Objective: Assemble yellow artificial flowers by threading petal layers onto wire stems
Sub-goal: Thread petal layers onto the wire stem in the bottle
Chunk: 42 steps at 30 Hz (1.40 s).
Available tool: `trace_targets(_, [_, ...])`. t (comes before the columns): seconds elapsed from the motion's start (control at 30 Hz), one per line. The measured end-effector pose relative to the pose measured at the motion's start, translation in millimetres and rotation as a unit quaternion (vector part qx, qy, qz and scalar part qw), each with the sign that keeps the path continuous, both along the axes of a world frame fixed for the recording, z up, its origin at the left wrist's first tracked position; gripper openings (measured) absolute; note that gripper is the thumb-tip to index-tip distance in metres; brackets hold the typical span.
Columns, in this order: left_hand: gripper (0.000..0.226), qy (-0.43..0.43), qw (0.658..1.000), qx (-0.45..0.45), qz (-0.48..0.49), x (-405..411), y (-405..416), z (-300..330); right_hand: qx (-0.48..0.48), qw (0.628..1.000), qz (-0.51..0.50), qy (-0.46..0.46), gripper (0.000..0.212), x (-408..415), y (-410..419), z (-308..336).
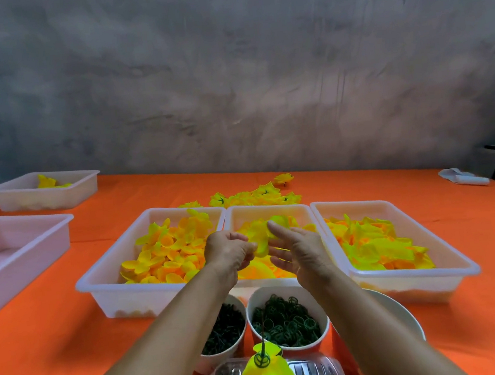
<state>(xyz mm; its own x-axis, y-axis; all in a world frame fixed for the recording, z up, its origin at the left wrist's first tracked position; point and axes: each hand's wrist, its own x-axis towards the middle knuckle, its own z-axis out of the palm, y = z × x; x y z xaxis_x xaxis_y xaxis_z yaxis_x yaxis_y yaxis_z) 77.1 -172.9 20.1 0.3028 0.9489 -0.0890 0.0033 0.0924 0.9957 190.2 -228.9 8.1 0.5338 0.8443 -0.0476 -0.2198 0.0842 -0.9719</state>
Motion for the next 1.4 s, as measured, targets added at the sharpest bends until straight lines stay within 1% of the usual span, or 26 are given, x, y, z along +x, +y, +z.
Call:
trace_targets(0.03, [0.023, -0.001, 1.0, 0.011, 0.009, 1, 2, -3, -0.012, 1.0, 0.011, -0.018, 0.021, 0, 0, -2])
trace_targets(0.1, [0.022, -0.003, 1.0, 0.028, 0.011, 3, 5, -7, -0.025, 0.999, 0.005, -0.048, 0.011, -2, 2, -6])
trace_targets(0.13, [0.021, -0.007, 0.999, 0.031, 0.006, 5, 5, -8, -0.028, 0.998, -0.009, -0.049, 0.01, -2, 3, -8])
trace_targets(0.2, [0.019, -0.018, 0.999, 0.029, -0.003, 7, 7, -12, -0.022, 0.998, -0.036, -0.039, 0.016, 0, 7, -13])
trace_targets(0.27, [0.017, -0.021, 0.999, 0.028, -0.008, 9, 9, -16, -0.018, 0.998, -0.046, -0.044, 0.017, 3, 8, -17])
trace_targets(0.6, [0.006, 0.018, 0.996, 0.045, -0.077, 14, 17, -28, -0.021, 0.998, -0.035, -0.037, 0.014, 16, 15, -26])
trace_targets(0.63, [0.007, 0.023, 0.995, 0.049, -0.083, 14, 18, -29, -0.02, 0.998, -0.031, -0.043, 0.013, 16, 15, -26])
trace_targets(0.8, [0.031, 0.044, 0.992, 0.072, -0.09, 17, 19, -36, 0.0, 0.998, -0.017, -0.066, 0.014, 14, 14, -28])
trace_targets(0.9, [0.035, 0.03, 0.995, 0.066, -0.068, 18, 17, -34, -0.002, 0.996, -0.012, -0.089, 0.016, 14, 13, -28])
trace_targets(0.97, [0.034, 0.024, 0.996, 0.057, -0.06, 17, 16, -30, 0.005, 0.994, 0.01, -0.108, 0.012, 13, 10, -28])
trace_targets(1.03, [0.029, 0.003, 0.998, 0.036, -0.048, 16, 16, -28, 0.015, 0.993, 0.03, -0.109, 0.012, 14, 8, -28])
trace_targets(1.1, [0.02, -0.044, 0.999, 0.002, -0.026, 13, 18, -25, 0.02, 0.993, 0.036, -0.11, 0.017, 14, 7, -28])
trace_targets(1.17, [0.017, -0.06, 0.998, -0.012, -0.033, 8, 19, -22, 0.026, 0.993, 0.03, -0.108, 0.018, 13, 6, -28])
trace_targets(1.27, [0.018, -0.022, 0.997, 0.033, -0.06, 0, 18, -19, 0.035, 0.996, 0.009, -0.084, 0.015, 10, 5, -27])
trace_targets(1.4, [0.019, -0.006, 0.992, 0.101, -0.081, -13, 13, -12, 0.02, 0.997, -0.01, -0.075, 0.019, 6, 0, -21])
